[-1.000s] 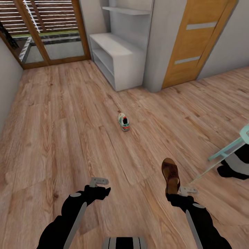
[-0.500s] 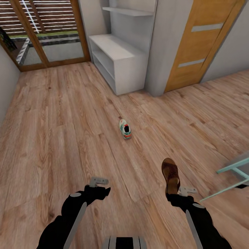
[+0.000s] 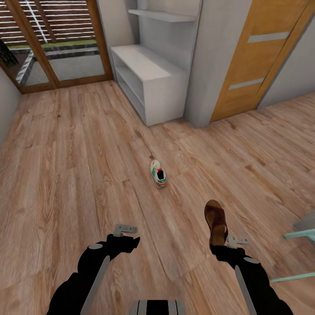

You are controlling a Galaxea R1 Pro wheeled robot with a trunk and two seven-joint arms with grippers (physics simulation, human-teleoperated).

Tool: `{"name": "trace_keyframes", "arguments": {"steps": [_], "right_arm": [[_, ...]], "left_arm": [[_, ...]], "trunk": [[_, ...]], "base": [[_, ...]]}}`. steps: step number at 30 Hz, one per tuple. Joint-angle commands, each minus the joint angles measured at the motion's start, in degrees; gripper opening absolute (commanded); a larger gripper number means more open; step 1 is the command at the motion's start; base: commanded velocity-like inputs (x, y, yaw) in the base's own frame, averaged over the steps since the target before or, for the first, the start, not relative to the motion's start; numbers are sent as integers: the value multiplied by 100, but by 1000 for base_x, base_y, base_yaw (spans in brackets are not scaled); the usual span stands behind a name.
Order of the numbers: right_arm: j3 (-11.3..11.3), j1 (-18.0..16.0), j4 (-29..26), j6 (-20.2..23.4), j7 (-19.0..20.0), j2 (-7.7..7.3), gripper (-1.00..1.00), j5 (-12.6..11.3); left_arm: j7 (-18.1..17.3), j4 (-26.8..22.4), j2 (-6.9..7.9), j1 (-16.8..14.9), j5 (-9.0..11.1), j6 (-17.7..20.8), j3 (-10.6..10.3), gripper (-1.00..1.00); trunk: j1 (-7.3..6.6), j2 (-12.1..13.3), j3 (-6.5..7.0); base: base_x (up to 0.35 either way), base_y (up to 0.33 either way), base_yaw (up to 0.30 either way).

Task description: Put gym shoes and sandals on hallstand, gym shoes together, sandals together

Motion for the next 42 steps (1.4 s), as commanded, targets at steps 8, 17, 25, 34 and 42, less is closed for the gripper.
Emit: {"name": "trace_keyframes", "arguments": {"steps": [8, 17, 25, 34, 42], "right_arm": [[0, -2, -7, 30, -12, 0, -100, -6], [0, -2, -7, 30, -12, 0, -100, -6], [0, -2, -7, 32, -12, 0, -100, -6], [0, -2, -7, 30, -12, 0, -100, -6], [0, -2, -7, 30, -12, 0, -100, -5]], "left_arm": [[15, -5, 0, -2, 49, 29, -3, 100], [15, -5, -1, -2, 49, 29, -5, 100], [15, -5, 0, -2, 49, 29, -5, 100], [18, -5, -1, -2, 49, 29, -7, 100], [17, -5, -2, -2, 49, 29, -5, 100]], "trunk": [[3, -1, -4], [3, -1, -4], [3, -1, -4], [3, -1, -4], [3, -1, -4]], "base": [[334, 0, 0], [334, 0, 0], [334, 0, 0], [329, -35, 0], [289, -164, 0]]}}
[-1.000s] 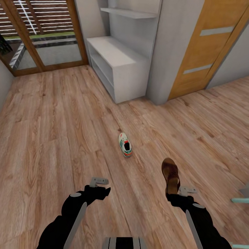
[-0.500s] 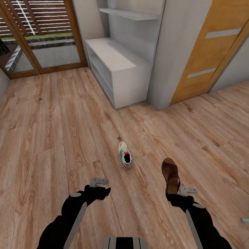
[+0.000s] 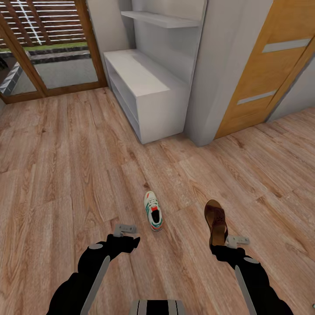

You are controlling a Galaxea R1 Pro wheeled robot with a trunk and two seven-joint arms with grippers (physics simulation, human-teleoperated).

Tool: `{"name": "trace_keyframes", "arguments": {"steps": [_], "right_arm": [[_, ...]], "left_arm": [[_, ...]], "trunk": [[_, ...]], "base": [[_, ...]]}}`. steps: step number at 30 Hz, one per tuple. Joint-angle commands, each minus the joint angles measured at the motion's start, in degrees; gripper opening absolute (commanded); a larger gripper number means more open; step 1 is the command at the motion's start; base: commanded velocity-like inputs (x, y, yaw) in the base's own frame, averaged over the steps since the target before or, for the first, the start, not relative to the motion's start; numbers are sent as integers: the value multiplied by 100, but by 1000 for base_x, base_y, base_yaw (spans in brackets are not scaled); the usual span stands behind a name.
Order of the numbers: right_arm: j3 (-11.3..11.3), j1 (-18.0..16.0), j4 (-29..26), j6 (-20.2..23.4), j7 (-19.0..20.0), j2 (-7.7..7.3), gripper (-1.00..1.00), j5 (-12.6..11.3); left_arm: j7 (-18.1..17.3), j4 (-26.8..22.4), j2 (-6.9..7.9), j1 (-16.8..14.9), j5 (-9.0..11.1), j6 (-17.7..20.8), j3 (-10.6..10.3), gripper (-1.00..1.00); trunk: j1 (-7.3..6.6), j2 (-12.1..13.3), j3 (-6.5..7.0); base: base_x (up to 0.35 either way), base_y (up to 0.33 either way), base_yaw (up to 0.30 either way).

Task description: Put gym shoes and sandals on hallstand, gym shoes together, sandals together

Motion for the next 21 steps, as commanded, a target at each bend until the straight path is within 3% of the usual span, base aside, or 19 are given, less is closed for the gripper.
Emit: {"name": "trace_keyframes", "arguments": {"steps": [1, 5, 21], "right_arm": [[0, -3, -7, 30, -12, 0, -100, -7], [0, -3, -6, 30, -12, 0, -100, -7], [0, -3, -6, 30, -12, 0, -100, -2]], "left_arm": [[16, -6, -1, -2, 48, 31, 4, 100], [15, -6, -1, -2, 48, 31, -2, 100], [21, -6, -1, -2, 48, 31, 12, 100]], "trunk": [[2, -1, -4], [2, -1, -4], [2, -1, -4]], "base": [[280, -178, 0], [202, -141, 0], [64, -53, 0]]}}
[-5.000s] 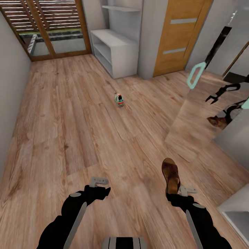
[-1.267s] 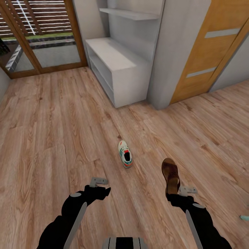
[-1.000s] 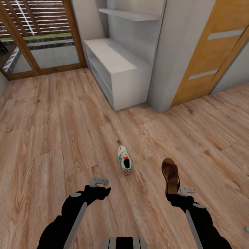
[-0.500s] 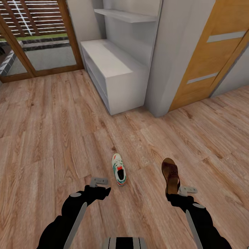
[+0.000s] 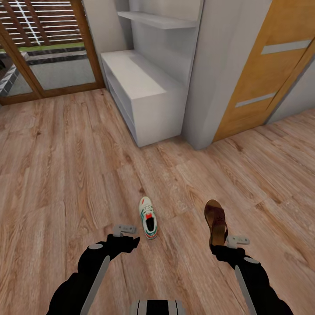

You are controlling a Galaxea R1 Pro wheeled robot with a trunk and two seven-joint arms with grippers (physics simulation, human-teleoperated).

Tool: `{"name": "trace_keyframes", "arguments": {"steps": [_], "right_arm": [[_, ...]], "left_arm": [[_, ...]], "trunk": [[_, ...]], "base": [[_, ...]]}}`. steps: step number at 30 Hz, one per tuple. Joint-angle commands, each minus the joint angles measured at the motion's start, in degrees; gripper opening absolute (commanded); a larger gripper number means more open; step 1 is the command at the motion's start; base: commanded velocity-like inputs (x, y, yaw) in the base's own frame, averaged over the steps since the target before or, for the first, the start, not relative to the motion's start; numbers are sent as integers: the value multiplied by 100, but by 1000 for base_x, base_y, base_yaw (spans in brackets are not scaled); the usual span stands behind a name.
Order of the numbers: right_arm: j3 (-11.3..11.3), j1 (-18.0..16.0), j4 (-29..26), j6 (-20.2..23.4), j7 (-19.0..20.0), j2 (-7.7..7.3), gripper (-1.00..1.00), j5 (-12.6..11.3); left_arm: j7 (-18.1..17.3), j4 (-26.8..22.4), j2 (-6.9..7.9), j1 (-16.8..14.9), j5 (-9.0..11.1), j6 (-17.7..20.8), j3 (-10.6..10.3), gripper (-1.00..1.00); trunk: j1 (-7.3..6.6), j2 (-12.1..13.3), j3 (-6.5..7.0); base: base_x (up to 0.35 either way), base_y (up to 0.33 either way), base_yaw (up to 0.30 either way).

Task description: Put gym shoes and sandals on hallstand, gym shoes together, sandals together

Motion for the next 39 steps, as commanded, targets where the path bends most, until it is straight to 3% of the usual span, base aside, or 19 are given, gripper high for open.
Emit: {"name": "trace_keyframes", "arguments": {"steps": [1, 39], "right_arm": [[0, -2, -6, 30, -12, 0, -100, -5], [-1, -2, -10, 30, -12, 0, -100, -2]], "left_arm": [[15, -6, -1, -2, 48, 31, 4, 100], [15, -6, -1, -2, 57, 31, 8, 100]], "trunk": [[1, -1, -4], [1, -1, -4]], "base": [[165, -133, 0], [113, -59, 0]]}}
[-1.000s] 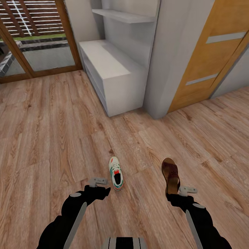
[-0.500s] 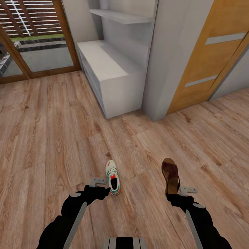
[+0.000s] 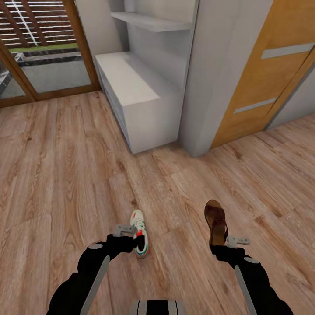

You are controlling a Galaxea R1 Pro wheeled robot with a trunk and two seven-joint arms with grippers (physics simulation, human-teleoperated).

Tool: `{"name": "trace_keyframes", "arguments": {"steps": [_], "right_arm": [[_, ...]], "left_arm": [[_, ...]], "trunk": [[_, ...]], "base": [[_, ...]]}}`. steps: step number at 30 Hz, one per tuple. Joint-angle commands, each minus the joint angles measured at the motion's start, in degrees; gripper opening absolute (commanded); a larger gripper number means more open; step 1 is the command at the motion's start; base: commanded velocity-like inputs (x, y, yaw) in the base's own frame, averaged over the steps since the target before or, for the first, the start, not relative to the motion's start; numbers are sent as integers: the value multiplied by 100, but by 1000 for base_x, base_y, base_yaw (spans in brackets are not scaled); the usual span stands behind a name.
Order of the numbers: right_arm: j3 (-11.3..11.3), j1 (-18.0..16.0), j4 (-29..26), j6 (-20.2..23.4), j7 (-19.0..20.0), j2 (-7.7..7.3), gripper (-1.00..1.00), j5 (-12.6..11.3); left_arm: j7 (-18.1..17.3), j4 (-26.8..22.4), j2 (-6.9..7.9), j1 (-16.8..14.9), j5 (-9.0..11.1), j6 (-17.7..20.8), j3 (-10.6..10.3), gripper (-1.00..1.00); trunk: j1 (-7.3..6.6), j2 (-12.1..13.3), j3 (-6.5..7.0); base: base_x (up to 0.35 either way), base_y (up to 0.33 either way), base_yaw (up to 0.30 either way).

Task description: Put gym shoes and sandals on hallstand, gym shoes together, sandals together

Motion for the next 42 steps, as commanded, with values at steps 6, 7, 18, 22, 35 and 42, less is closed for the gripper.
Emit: {"name": "trace_keyframes", "arguments": {"steps": [6, 7, 18, 22, 35, 42], "right_arm": [[0, -2, -10, 31, -12, 0, -100, -6], [-1, -2, -9, 31, -12, 0, -100, -6], [0, -2, -9, 31, -12, 0, -100, -6], [-1, -2, -8, 31, -12, 0, -100, -11], [-7, -2, -10, 32, -12, -2, -100, -10], [-14, -2, -2, 31, -12, -8, -100, -24]], "left_arm": [[15, -5, -1, -2, 49, 29, 7, 100], [15, -5, -1, -2, 49, 29, 7, 100], [15, -5, -1, -2, 48, 29, 8, 100], [15, -5, -1, -2, 49, 29, 8, 100], [19, -5, -1, -2, 46, 29, 8, 100], [23, -5, -1, -2, 43, 28, 11, 100]], "trunk": [[0, -1, -4], [0, -1, -4], [0, -1, -4], [0, -1, -4], [0, -1, -4], [0, -1, -4]], "base": [[112, -114, 0], [145, -211, 0], [61, -76, 0], [4, -4, 0], [0, 0, 0], [0, 0, 0]]}}
